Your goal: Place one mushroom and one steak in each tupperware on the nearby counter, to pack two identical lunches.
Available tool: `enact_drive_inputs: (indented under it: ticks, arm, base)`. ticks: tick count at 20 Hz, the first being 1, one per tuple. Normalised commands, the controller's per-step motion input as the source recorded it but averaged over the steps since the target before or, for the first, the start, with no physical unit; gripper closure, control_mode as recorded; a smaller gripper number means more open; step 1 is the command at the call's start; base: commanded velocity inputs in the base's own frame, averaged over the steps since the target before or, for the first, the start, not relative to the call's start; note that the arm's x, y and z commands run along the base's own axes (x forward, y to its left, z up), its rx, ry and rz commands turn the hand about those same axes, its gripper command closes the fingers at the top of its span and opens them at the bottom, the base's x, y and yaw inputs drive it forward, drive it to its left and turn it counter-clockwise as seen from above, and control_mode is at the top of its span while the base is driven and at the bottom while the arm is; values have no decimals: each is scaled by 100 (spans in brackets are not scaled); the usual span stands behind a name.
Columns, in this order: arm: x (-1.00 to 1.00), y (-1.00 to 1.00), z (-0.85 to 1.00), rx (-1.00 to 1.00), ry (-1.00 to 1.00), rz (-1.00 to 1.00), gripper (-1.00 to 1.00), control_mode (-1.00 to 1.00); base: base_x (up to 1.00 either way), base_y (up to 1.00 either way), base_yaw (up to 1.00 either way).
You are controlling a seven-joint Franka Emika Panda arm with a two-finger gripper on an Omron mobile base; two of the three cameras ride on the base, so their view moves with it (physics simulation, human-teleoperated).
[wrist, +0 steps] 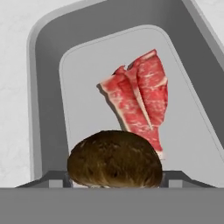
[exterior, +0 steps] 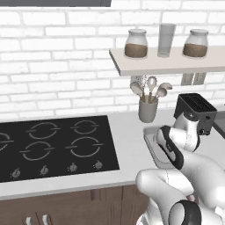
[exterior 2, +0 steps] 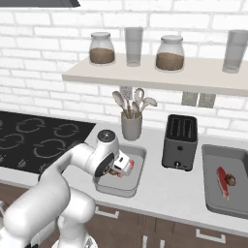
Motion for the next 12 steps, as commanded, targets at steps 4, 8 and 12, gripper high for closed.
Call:
enact_drive_inputs:
  ticks: [4,8,12]
  arm:
    - [0,12,-3,0,-2,0,-100,-100]
    - [0,3,0,0,0,0,-100,-100]
    - [0,0,0,0,-1,0,-100,-100]
  base:
    - [0,0,0]
    - [0,0,0]
    - [0,0,0]
